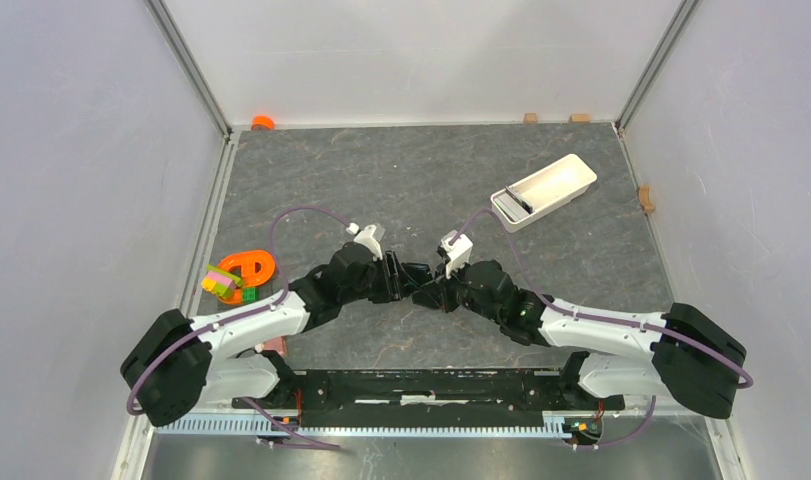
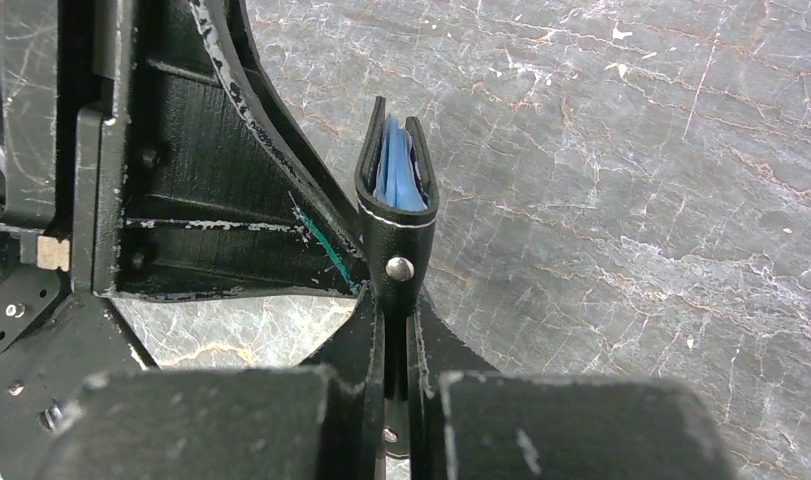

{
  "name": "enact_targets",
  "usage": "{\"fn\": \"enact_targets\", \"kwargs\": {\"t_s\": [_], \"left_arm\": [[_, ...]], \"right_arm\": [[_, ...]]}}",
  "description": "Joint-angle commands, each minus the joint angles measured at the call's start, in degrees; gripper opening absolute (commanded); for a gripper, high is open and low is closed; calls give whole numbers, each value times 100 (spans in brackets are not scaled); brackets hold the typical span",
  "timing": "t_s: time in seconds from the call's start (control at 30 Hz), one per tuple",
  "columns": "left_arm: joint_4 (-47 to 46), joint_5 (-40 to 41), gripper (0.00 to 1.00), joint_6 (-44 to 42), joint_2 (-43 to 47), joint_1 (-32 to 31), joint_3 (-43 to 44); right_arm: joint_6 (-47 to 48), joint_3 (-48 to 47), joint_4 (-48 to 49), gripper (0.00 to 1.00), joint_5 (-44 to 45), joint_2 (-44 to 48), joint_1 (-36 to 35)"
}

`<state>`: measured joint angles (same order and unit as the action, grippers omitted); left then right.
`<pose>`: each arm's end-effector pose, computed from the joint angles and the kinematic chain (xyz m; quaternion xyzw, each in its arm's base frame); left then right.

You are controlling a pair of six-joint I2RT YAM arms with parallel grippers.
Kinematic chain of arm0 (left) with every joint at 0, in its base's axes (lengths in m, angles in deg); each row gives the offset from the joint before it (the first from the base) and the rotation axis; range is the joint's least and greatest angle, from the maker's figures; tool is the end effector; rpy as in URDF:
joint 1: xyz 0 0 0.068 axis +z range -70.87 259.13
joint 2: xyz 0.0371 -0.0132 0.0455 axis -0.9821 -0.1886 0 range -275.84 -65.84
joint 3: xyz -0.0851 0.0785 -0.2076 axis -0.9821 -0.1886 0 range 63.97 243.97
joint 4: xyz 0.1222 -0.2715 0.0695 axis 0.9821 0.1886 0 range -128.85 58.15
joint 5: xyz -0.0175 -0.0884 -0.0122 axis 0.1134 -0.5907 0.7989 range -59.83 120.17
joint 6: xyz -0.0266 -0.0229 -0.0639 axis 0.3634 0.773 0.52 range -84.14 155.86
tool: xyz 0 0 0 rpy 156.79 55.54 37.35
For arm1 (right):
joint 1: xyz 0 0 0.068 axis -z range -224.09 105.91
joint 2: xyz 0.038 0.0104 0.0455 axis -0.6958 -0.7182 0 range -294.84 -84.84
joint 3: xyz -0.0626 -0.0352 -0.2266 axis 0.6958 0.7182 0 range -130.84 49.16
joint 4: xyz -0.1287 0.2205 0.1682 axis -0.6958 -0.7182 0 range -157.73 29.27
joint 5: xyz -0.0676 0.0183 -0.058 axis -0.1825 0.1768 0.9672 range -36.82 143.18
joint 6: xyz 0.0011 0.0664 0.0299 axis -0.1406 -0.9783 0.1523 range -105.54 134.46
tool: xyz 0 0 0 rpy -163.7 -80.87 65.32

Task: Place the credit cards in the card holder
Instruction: Open the card holder.

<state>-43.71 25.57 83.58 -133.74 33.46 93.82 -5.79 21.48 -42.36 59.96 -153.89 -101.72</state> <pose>0.2158 -0.2276 0.1181 0.0034 0.8791 -0.3701 0.3003 0.1779 0.2671 0.1258 -0.2358 0.7990 0.3079 0.4595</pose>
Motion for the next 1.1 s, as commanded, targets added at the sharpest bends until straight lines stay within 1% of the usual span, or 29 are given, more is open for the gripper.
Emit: {"fn": "enact_targets", "kwargs": {"t_s": [0.0,0.1,0.27,0.3,0.4,0.43,0.63,0.87,0.93,1.07], "left_arm": [[-278,438,50,99,18,-56,219],[-276,437,48,38,-16,-56,248],[-163,437,39,27,-144,-73,319],[-131,545,37,29,-154,-90,330],[-4,648,24,-21,-170,-134,393],[55,668,23,-33,-178,-151,406],[657,1070,22,16,-134,-232,449],[1123,1457,22,86,-117,-284,575],[1133,1508,22,88,-137,-285,588],[1128,1494,27,63,-243,-290,647]], "right_arm": [[137,-211,422,0,-67,164,-158],[197,-203,475,0,-144,164,-196],[273,-207,510,0,-164,182,-260],[296,-211,501,0,-152,181,-268],[335,-229,462,0,-84,160,-301],[342,-229,455,0,-63,147,-310],[418,-277,355,0,47,107,-361],[454,-334,316,0,53,7,-424],[490,-355,320,0,38,-26,-442],[543,-386,325,0,-10,-82,-494]]}}
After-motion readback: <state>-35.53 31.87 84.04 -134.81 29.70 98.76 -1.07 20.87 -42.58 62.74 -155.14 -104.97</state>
